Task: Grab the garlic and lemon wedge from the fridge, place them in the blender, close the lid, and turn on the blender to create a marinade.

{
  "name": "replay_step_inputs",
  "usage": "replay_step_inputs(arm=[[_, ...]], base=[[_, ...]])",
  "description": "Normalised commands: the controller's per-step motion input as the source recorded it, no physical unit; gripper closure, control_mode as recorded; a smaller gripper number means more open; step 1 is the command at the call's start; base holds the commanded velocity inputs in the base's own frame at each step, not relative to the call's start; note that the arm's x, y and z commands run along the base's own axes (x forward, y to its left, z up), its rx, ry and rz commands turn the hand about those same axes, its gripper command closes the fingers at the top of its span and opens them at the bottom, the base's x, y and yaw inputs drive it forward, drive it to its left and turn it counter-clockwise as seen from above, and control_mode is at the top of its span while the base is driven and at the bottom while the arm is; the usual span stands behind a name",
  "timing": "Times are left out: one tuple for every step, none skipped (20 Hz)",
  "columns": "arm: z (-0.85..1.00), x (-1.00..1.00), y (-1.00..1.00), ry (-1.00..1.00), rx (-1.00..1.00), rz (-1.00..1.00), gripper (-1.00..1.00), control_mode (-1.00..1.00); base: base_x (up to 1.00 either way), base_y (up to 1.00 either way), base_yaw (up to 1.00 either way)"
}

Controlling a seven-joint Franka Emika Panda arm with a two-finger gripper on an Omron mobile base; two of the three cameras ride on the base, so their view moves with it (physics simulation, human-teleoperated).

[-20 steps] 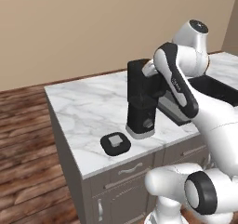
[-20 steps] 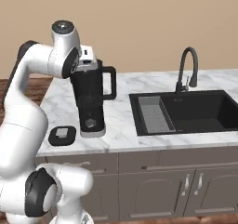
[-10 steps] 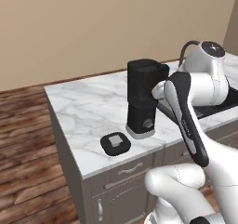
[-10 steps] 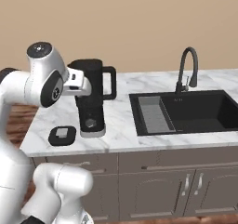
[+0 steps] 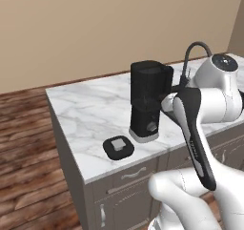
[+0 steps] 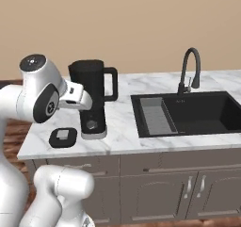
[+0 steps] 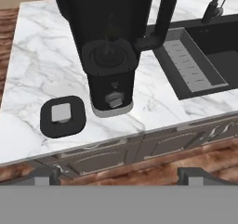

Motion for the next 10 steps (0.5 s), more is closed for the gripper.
replay_step_inputs(arm=[[0.0, 0.0, 0.0, 0.0, 0.0, 0.0, -1.0, -1.0], [0.0, 0.0, 0.0, 0.0, 0.0, 0.0, -1.0, -1.0], [0.0, 0.0, 0.0, 0.0, 0.0, 0.0, -1.0, -1.0], [0.0, 0.0, 0.0, 0.0, 0.0, 0.0, -1.0, -1.0], [0.0, 0.0, 0.0, 0.0, 0.0, 0.0, -1.0, -1.0], [0.0, 0.0, 0.0, 0.0, 0.0, 0.0, -1.0, -1.0], [0.0, 0.0, 0.0, 0.0, 0.0, 0.0, -1.0, -1.0], [0.0, 0.0, 0.11, 0.0, 0.0, -0.01, -1.0, -1.0], [0.0, 0.0, 0.36, 0.0, -0.05, -0.08, -1.0, -1.0], [0.0, 0.0, 0.29, -0.03, -0.03, -0.07, -1.0, -1.0]], base=[[0.0, 0.0, 0.0], [0.0, 0.0, 0.0], [0.0, 0.0, 0.0], [0.0, 0.0, 0.0], [0.0, 0.0, 0.0], [0.0, 0.0, 0.0], [0.0, 0.0, 0.0], [0.0, 0.0, 0.0], [0.0, 0.0, 0.0], [0.0, 0.0, 0.0]])
